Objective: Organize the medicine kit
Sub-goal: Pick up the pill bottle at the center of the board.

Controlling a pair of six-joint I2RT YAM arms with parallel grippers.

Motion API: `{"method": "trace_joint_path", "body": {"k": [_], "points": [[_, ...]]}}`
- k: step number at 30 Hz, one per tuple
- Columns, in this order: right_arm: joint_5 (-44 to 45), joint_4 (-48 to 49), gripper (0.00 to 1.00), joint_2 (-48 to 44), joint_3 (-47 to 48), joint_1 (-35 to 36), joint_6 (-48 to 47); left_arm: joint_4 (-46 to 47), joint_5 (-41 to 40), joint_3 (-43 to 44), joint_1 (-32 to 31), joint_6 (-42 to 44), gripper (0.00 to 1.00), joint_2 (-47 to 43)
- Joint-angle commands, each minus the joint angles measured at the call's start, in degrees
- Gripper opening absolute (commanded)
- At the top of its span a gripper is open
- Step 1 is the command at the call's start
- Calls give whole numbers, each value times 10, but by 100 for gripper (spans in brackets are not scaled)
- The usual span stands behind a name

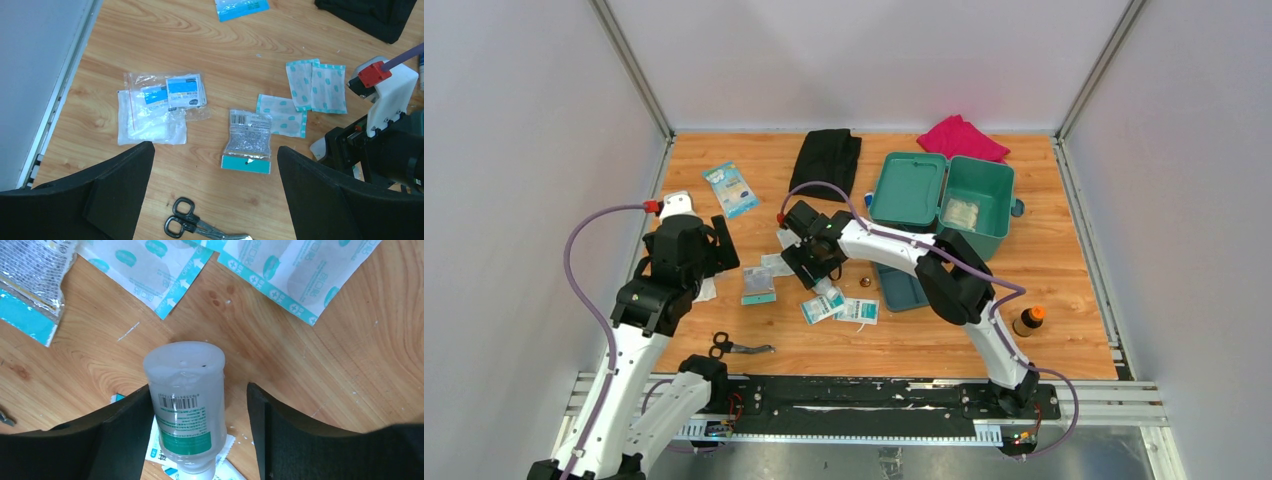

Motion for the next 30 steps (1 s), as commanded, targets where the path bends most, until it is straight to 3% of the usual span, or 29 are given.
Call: {"method": "trace_joint_path", "body": {"k": [1, 9, 19, 23, 30], "points": [[11, -37, 68, 17, 21, 1, -3, -2, -12, -7, -2, 6, 100, 3], [-2, -38, 45, -12, 15, -7, 30, -1, -10, -7, -2, 6, 100, 5], [-47, -20, 35, -162, -4, -68, 80, 1, -1, -7, -2, 8, 100, 9], [-24, -20, 32, -245, -32, -134, 82, 1, 1, -8, -2, 7, 100, 6], [61, -20, 32, -339, -95, -314, 84, 4, 8, -9, -2, 9, 100, 8]]}}
